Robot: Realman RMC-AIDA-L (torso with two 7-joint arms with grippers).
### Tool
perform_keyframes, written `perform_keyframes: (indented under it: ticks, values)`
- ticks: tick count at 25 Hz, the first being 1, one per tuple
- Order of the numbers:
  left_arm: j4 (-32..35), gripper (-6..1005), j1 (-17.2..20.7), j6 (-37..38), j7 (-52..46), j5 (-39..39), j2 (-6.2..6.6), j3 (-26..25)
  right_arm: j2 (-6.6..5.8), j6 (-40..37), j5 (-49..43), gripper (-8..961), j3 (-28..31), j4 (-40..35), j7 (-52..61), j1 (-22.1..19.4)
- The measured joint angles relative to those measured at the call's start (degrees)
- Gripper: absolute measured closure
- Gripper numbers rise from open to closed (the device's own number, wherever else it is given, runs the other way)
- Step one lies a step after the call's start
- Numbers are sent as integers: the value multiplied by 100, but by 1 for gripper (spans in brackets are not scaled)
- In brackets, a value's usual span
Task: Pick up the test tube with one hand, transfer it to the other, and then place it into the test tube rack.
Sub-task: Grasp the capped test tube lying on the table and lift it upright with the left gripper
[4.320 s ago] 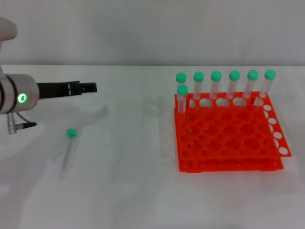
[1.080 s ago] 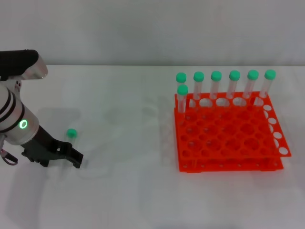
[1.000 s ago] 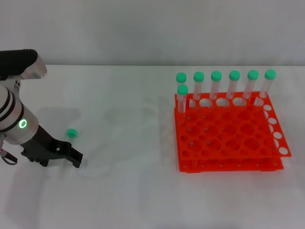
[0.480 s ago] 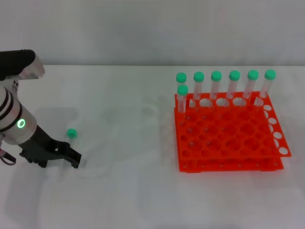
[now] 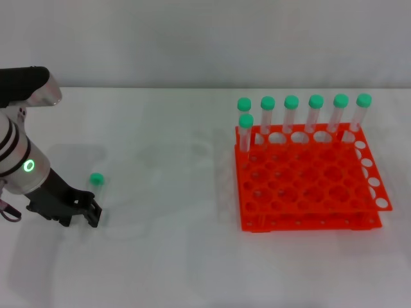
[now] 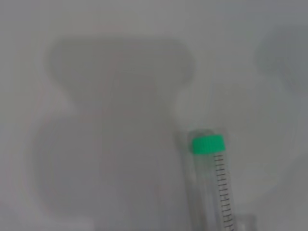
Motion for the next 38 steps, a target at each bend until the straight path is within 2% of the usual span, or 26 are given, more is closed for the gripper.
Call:
perform_keyframes:
  ticks: [10,16,21,24,27,30,34,38]
  values:
    - [-200,702,-44,38,-3,0,21,-24,0,-48,0,141,0,0,0,-18]
    - [-102,819,-45,89,-3,2,19,-16,0,-83,0,141,0,1,0,-20]
    - [306,813,-4,76,16,4,-32,133,0,-98,0,141,0,5,0,-24]
    - [771,810,114,-114,33,7,-66,465,1,-99,1,141,0,4,73,-29]
    - [1120,806,231,-615,117,8,-137,817,-6,-100,0,142,0,3,322,-28]
    - [1260,803,303,-1266,272,9,-199,1152,-14,-144,0,142,-3,2,636,-28]
    - [1334,798,431,-2402,428,2,-207,1784,-33,-337,0,142,-83,0,1359,-37]
    - [1336,794,716,-3836,713,-1,-223,2323,-81,-636,-6,142,-285,0,2356,-57]
